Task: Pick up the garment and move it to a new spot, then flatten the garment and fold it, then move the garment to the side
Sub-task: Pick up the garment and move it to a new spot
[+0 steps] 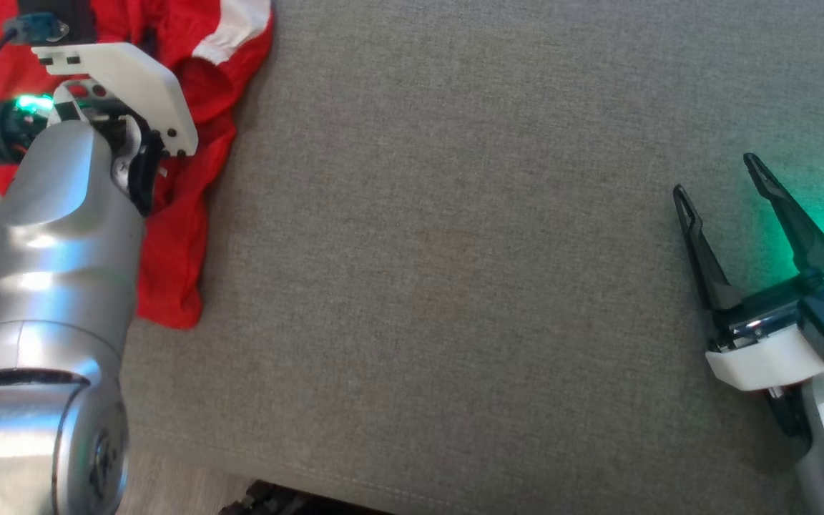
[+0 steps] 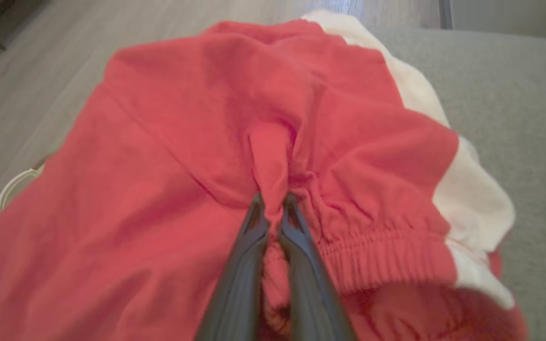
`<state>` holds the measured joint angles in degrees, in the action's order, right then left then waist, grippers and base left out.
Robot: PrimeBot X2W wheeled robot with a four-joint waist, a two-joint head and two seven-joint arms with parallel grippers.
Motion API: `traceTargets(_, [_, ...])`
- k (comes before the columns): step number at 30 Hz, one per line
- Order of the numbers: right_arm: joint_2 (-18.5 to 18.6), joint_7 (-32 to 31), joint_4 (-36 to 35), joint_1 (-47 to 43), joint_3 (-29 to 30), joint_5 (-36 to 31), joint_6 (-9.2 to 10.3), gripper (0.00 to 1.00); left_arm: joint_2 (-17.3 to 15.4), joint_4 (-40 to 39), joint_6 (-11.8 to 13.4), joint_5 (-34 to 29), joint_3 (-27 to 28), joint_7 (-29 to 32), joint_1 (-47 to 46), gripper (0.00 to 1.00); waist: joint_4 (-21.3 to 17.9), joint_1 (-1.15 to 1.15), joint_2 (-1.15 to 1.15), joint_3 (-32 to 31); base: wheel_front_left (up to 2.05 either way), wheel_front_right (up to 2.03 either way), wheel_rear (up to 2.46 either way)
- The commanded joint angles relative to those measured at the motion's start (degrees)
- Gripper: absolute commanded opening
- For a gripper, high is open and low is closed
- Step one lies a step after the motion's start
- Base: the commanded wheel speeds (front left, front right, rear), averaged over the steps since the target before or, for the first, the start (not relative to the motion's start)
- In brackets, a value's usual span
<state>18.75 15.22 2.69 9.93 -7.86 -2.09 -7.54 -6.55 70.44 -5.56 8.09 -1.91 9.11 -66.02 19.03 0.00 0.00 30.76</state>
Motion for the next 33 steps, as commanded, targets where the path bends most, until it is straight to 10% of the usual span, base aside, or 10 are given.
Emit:
traceTargets(1, [0.6, -0.2, 2.0, -0.7, -0.5, 0.3, 0.05, 1.0, -3.7, -1.3, 0.0, 0.0, 0.4, -2.3, -2.3, 0.0, 0.1, 0.0, 0.0, -0.6, 0.0, 0.0, 0.0])
traceTargets(23, [-11.8, -0.2, 6.0, -2.3, -4.1, 2.4, 0.05, 1.0, -4.9, -9.7, -1.9, -3.5, -11.5, -12.1, -13.1, 0.0, -14.7, 0.0, 0.0, -22.9, 0.0, 0.0, 0.0])
traceTargets(33, [-14.6, -0.2, 4.9, -4.2, -3.1, 2.4, 0.05, 1.0, -3.4, -26.0, -1.9, 9.7, -26.5, -5.6, -6.4, 0.0, -28.6, 0.0, 0.0, -24.6, 0.0, 0.0, 0.0])
